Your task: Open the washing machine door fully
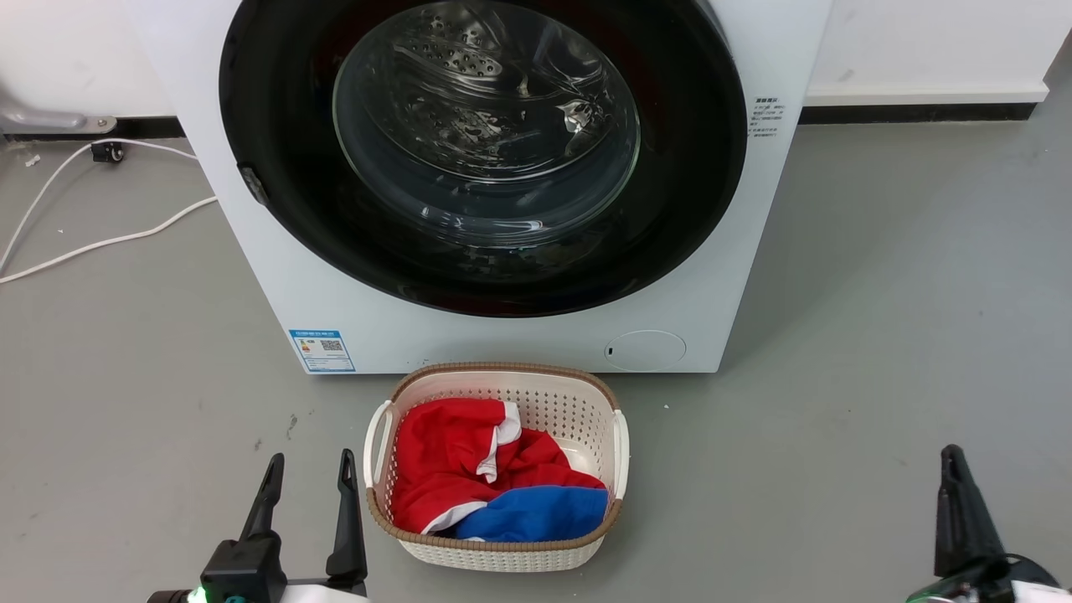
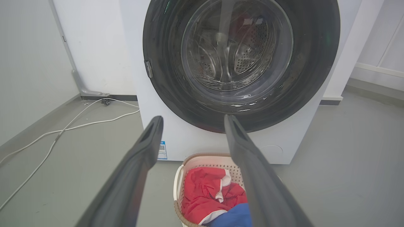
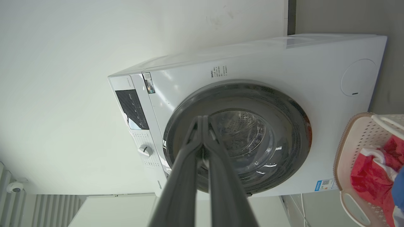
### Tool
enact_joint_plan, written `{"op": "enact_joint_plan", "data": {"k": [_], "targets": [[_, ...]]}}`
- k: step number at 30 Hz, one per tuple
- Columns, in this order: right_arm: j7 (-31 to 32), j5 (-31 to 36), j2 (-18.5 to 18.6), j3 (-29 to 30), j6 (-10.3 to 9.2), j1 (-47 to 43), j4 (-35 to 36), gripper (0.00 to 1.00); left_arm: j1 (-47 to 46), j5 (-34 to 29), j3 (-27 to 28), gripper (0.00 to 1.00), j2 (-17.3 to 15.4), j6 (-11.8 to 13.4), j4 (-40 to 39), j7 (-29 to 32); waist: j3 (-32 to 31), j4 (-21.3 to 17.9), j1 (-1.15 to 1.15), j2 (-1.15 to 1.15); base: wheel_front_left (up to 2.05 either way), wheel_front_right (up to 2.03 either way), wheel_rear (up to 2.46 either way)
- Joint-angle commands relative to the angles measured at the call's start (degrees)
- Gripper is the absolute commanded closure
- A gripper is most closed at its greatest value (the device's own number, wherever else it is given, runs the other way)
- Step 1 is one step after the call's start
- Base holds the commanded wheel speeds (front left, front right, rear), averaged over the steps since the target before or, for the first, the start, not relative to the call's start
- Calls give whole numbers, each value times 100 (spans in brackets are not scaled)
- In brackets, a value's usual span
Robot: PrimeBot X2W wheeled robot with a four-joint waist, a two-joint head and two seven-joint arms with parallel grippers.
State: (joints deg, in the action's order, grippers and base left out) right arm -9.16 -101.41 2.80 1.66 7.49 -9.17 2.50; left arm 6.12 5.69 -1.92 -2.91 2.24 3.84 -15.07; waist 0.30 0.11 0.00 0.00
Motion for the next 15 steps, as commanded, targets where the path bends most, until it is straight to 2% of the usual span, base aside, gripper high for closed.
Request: {"op": "enact_joint_plan", "data": {"k": [1, 4, 8, 15], "targets": [[157, -183, 13, 81, 0, -66, 73, 100, 41, -36, 3, 0, 0, 4, 5, -16, -1, 2, 0, 0, 0, 0, 0], [685, -593, 13, 344, 0, -168, 187, 100, 38, -66, -4, 0, 1, 20, 5, -16, -2, 8, 0, 0, 0, 0, 0], [1226, -469, 12, 431, 1, -243, 189, 100, 27, -94, -12, 0, 1, 38, 7, -16, 5, 24, 0, 0, 0, 0, 0], [1412, -262, 12, 385, 0, -182, 157, 100, -22, -103, -6, 0, 1, 33, -27, -16, 37, 89, 0, 0, 0, 0, 0]]}}
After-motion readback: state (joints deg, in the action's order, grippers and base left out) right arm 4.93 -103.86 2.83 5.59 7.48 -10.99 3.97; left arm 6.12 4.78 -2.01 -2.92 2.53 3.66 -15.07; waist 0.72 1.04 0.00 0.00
